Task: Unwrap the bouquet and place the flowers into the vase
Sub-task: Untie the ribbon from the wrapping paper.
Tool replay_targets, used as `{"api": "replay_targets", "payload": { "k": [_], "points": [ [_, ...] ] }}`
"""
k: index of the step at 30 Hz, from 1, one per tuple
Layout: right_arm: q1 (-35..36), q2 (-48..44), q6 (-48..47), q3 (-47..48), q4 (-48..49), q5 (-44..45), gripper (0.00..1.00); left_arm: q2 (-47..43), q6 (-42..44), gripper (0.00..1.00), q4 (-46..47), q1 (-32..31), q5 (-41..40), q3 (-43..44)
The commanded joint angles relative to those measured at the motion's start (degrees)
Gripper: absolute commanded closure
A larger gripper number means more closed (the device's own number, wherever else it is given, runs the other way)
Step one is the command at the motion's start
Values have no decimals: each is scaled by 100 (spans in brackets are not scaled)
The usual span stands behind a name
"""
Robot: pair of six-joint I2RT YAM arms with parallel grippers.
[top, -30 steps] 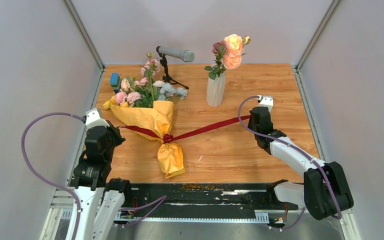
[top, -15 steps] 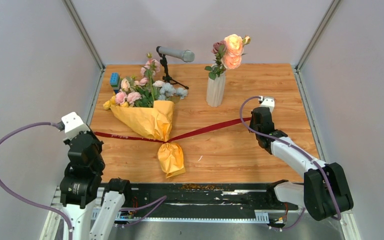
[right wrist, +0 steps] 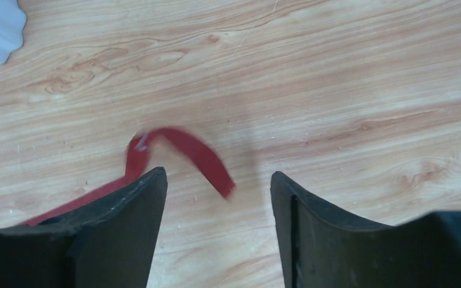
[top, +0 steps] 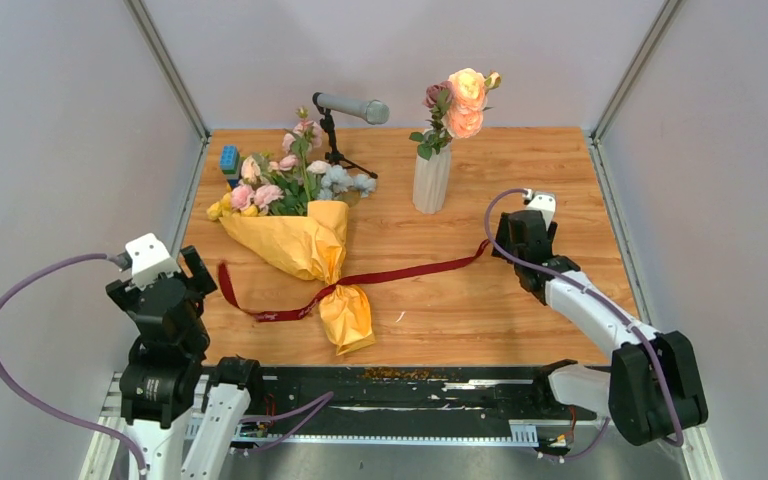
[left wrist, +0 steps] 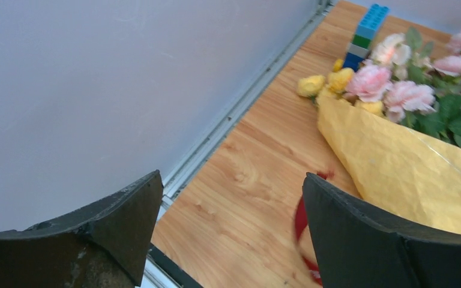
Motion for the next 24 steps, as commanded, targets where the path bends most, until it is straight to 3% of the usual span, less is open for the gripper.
{"api": "replay_targets", "payload": {
  "k": [1, 7, 13, 18, 24],
  "points": [
    [-16, -491, -1, 240, -287, -298, 30, 485, 112, 5, -213, 48, 1287, 490],
    [47, -1012, 6, 244, -312, -2263, 23, 1219, 195, 5, -375, 38, 3011, 846],
    [887, -893, 452, 310, -108, -3455, 24, 1366, -876, 9, 497, 31, 5052, 88],
    [2151, -410, 991, 373, 483, -3812, 25, 1279, -1466, 9, 1113, -316, 5453, -880],
    [3365, 561, 1509, 664, 1359, -4132, 28, 1348, -2272, 9, 1821, -1420, 5225, -1827]
  ]
}}
